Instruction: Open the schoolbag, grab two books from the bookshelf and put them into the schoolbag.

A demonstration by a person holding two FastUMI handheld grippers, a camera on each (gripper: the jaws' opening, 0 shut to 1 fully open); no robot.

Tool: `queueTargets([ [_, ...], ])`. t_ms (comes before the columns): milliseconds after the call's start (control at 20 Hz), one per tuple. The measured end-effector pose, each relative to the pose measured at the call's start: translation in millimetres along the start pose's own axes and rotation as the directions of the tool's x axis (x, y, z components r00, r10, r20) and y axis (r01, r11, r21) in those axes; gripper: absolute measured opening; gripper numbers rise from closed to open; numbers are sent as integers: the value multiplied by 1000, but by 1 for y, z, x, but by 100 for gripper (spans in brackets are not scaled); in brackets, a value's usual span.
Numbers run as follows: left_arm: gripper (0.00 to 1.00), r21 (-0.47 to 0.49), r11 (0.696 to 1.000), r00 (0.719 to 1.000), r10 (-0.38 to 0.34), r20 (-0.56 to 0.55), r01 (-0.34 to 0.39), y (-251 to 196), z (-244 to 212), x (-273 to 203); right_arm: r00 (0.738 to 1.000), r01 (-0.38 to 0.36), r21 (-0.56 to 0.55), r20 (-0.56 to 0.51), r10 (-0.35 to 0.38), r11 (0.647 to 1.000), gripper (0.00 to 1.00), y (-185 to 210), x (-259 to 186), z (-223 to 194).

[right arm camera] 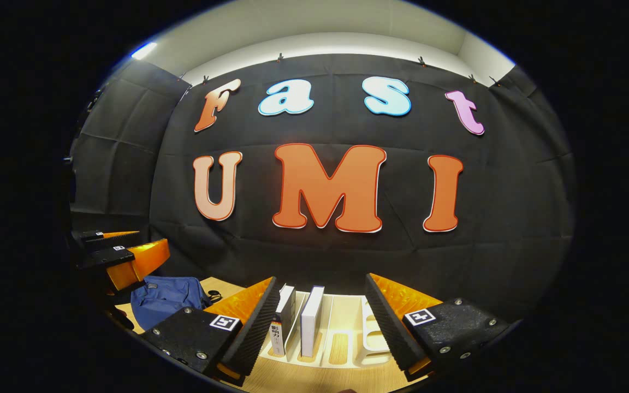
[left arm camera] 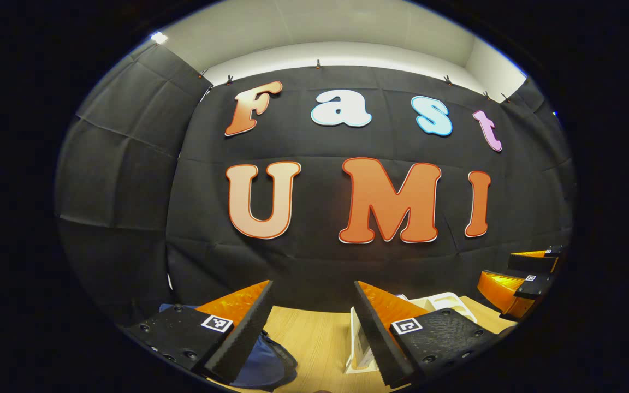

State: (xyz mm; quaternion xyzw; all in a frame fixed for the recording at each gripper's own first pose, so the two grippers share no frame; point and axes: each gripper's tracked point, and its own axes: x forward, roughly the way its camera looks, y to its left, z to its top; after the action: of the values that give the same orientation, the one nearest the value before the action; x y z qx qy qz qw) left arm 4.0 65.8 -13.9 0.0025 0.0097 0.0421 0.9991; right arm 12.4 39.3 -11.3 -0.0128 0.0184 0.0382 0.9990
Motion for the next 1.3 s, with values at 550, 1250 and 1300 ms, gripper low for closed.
queueTargets([
  [550, 90, 83, 996, 977, 49, -207, -32, 68, -87, -7, 996, -55, 8, -64, 55, 998, 94, 28, 15, -27],
  [1250, 90, 581, 733, 856, -3, -516, 353, 95, -250, -36, 987, 8, -9, -163, -9, 1000, 94, 25, 38, -76],
  [1300, 89, 588, 709, 838, -8, -545, 390, 92, -263, -42, 985, 19, -8, -170, -20, 1000, 94, 22, 38, -79],
])
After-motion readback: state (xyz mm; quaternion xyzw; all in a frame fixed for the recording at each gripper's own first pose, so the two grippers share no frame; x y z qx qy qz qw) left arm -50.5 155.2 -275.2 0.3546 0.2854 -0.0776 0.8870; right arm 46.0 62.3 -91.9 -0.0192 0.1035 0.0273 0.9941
